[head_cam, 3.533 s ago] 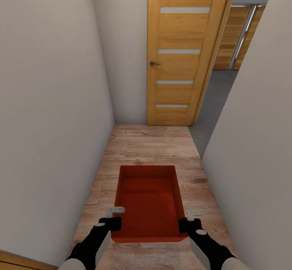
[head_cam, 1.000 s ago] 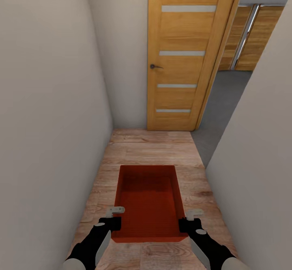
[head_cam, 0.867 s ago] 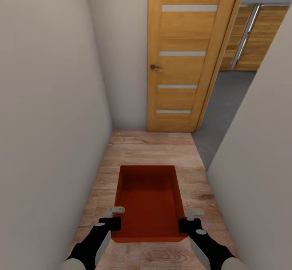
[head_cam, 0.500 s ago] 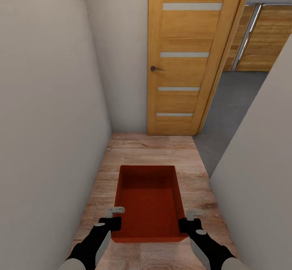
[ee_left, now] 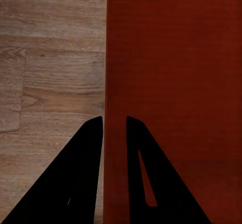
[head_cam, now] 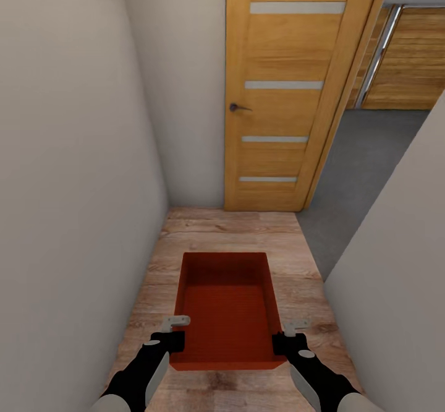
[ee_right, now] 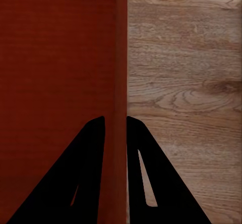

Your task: Move the two storage containers from the living room to the garage. In the garage, place one container on the floor and stack the other container on top of it (either order is fine).

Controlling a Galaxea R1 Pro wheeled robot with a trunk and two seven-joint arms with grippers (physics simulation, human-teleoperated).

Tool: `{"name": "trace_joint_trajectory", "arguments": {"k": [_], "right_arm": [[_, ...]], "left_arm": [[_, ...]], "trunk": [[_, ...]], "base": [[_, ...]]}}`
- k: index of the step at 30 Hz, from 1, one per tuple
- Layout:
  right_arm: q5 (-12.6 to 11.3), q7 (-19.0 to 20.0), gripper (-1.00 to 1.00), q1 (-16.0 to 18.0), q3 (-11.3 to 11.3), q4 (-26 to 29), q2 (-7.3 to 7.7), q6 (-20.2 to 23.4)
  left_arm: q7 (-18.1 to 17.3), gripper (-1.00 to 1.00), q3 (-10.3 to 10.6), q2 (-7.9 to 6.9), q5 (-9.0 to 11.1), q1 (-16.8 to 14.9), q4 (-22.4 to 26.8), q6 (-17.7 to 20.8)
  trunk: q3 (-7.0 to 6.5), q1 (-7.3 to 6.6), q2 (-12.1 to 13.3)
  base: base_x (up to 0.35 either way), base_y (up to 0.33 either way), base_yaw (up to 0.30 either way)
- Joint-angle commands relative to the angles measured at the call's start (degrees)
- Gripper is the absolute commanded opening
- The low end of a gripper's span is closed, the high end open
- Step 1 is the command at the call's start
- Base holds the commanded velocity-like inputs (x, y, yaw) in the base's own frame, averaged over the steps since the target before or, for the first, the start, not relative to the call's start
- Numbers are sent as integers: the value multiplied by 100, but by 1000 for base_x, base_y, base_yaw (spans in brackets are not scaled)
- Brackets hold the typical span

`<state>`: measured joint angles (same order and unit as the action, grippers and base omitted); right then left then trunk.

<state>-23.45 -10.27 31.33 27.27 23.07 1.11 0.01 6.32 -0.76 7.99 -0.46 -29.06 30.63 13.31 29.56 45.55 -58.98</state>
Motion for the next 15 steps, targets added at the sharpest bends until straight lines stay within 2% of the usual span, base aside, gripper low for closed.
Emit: {"name": "trace_joint_trajectory", "arguments": {"k": [1,6,15], "right_arm": [[-80,-82,-100,5,-46,-65,146,14],[-73,-100,-100,5,-53,-65,102,16],[-80,-102,-100,5,-55,-65,104,16]], "left_arm": [[36,-100,-47,-5,-94,-3,31,40],[36,-100,-47,-5,-94,-3,31,40],[36,-100,-47,-2,-94,-3,31,39]], "trunk": [[5,0,-4],[5,0,-4],[5,0,-4]], "base": [[3,0,0],[1,0,-90],[0,0,-261]]}}
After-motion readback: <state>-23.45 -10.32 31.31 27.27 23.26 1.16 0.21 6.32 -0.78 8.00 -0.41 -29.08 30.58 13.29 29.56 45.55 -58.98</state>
